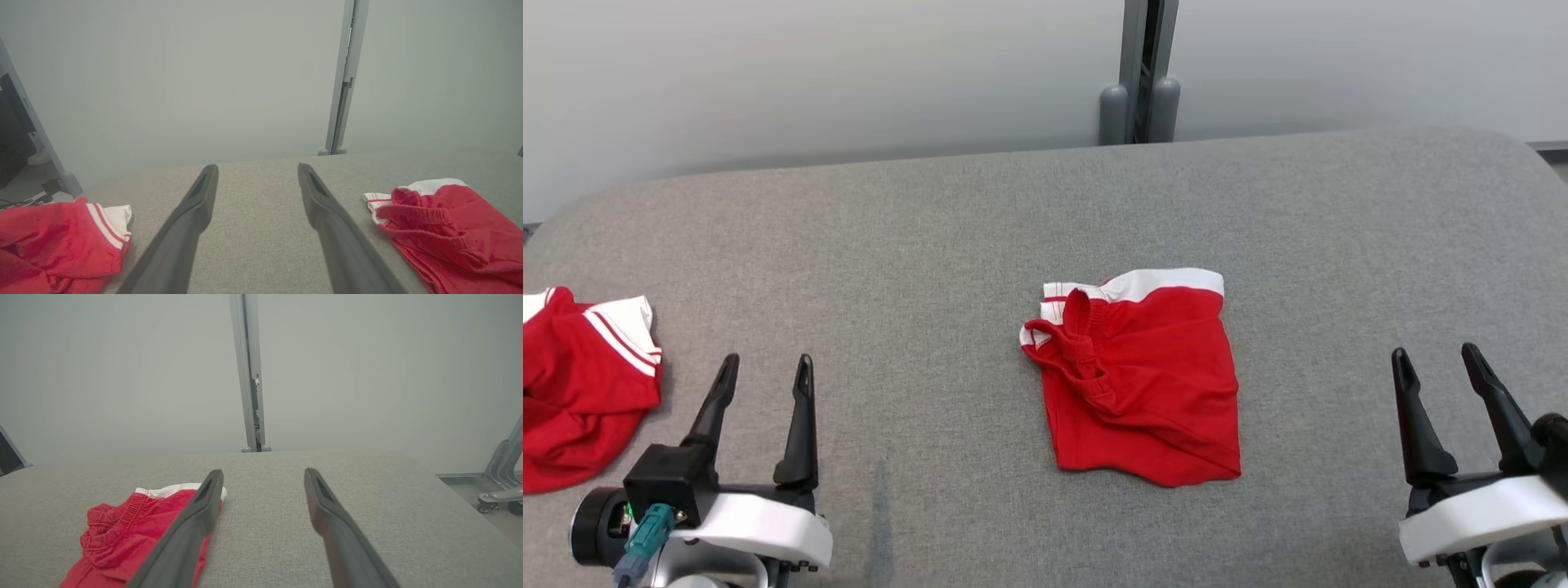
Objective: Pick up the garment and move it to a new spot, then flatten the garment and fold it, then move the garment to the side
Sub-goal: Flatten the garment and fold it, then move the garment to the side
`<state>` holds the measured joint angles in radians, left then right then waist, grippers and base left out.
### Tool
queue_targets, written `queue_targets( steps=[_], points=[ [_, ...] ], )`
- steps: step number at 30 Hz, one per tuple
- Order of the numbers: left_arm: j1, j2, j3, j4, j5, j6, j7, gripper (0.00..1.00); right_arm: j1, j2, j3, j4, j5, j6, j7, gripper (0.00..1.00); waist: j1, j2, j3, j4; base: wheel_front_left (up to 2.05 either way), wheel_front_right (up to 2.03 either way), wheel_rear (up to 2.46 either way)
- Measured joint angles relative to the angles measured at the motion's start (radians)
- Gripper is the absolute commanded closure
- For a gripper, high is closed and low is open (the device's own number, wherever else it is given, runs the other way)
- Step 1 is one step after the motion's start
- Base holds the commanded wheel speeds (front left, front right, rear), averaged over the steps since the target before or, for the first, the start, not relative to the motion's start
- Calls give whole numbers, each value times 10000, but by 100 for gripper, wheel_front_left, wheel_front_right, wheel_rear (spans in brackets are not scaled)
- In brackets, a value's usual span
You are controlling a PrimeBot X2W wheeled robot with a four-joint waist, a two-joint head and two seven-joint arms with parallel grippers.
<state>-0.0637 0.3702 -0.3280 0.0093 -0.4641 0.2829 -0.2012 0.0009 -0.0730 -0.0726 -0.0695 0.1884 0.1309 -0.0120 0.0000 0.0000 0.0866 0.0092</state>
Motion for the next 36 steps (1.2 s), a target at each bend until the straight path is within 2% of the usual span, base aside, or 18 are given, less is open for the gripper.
queue_targets(
  steps=[13, 36],
  points=[
    [771, 146, -125, -299, -35, 267, 353, 0, 864, 38, -82, -635, -40, 0, 472, 0, 0, 0, -808, 10, 0, 0, 0],
    [829, 178, -230, -581, -65, 541, 598, 0, 946, 84, -69, -763, 17, 0, 583, 0, 0, 0, -807, 88, 0, 0, 0]
  ],
)
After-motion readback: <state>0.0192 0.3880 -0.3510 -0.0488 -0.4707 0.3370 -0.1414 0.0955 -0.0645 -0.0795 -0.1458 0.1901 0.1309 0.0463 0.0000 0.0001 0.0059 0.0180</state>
